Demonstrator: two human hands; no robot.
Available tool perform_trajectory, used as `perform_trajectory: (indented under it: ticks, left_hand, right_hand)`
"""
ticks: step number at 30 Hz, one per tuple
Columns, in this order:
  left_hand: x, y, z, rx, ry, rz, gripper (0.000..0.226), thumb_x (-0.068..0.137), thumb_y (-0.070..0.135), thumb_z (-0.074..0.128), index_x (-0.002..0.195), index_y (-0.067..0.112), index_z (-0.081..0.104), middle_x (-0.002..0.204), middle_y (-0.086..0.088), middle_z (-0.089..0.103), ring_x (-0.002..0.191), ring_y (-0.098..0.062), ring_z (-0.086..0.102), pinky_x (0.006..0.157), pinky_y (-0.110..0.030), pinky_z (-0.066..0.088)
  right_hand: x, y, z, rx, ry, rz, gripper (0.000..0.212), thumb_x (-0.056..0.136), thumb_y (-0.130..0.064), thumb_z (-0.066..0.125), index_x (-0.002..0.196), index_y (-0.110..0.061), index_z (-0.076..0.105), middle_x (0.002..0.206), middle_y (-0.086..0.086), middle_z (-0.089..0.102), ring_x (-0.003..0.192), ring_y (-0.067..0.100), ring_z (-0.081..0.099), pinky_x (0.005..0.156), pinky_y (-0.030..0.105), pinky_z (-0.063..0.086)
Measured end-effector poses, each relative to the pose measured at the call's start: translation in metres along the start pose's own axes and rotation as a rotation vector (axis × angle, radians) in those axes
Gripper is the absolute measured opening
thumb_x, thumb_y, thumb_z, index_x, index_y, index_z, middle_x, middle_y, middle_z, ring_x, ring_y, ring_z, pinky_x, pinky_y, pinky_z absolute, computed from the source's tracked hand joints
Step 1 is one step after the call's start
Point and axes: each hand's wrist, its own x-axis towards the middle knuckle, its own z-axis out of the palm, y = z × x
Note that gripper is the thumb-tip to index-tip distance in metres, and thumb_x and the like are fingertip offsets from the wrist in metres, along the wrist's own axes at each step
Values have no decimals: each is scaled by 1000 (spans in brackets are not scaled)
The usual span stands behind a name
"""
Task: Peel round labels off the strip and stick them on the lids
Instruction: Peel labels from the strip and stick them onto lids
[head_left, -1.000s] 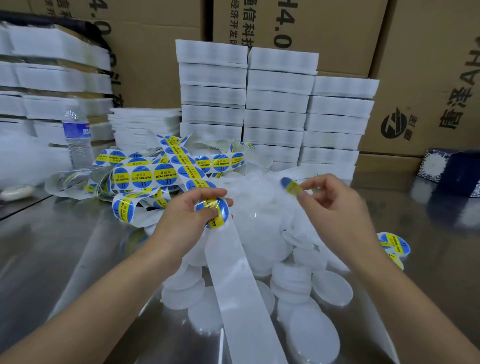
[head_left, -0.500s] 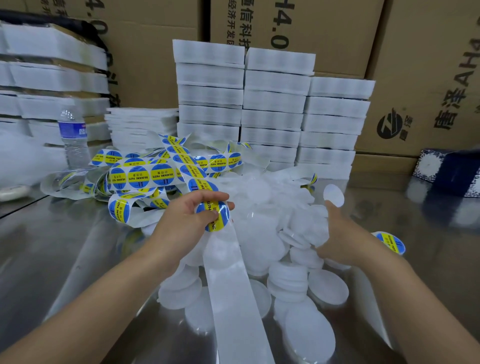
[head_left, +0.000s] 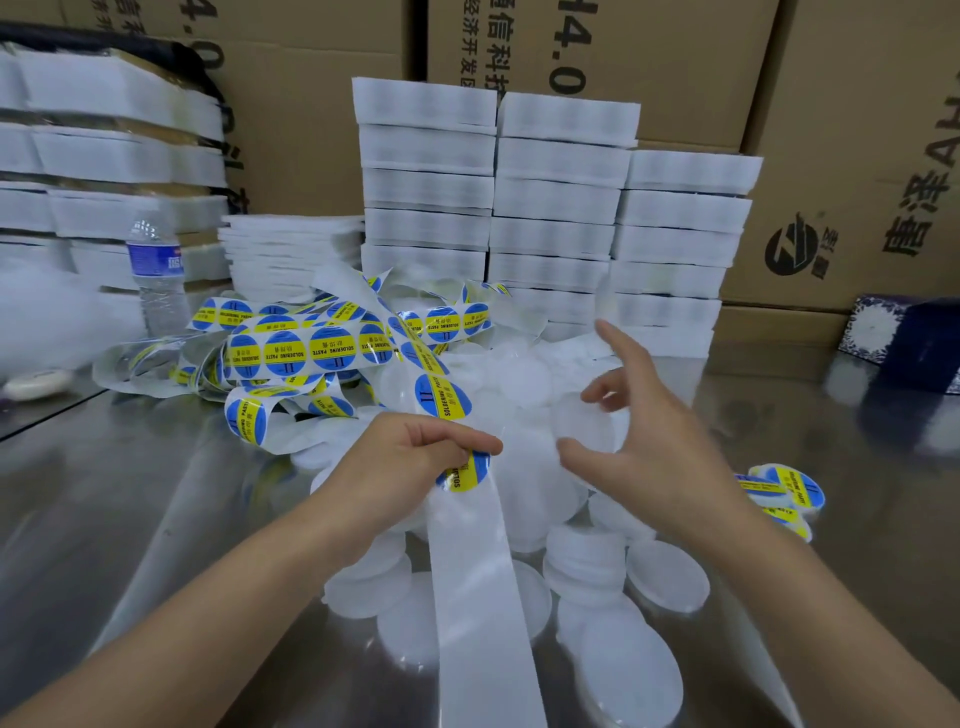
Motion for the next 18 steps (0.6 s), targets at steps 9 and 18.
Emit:
perform_trajectory:
  ticks: [9, 18]
  left_hand:
    - [-3, -1, 0, 61, -69, -57, 16, 69, 47, 69, 71, 34, 77, 77, 5, 75, 67, 2, 63, 64, -8, 45]
    - [2, -1, -2, -44, -17, 3, 43, 81, -4, 55, 90, 32, 77, 93, 12, 75, 87, -12, 66, 82, -29, 52]
  right_hand:
    - [-19, -18, 32, -61, -2, -320, 86, 72, -33, 72, 138, -43, 18, 97, -18, 52, 92, 3, 44, 84, 19, 29]
    - [-17, -21, 33, 378, -96, -7, 77, 73, -31, 68, 132, -52, 22, 87, -17, 64, 94, -1, 57, 82, 8, 38]
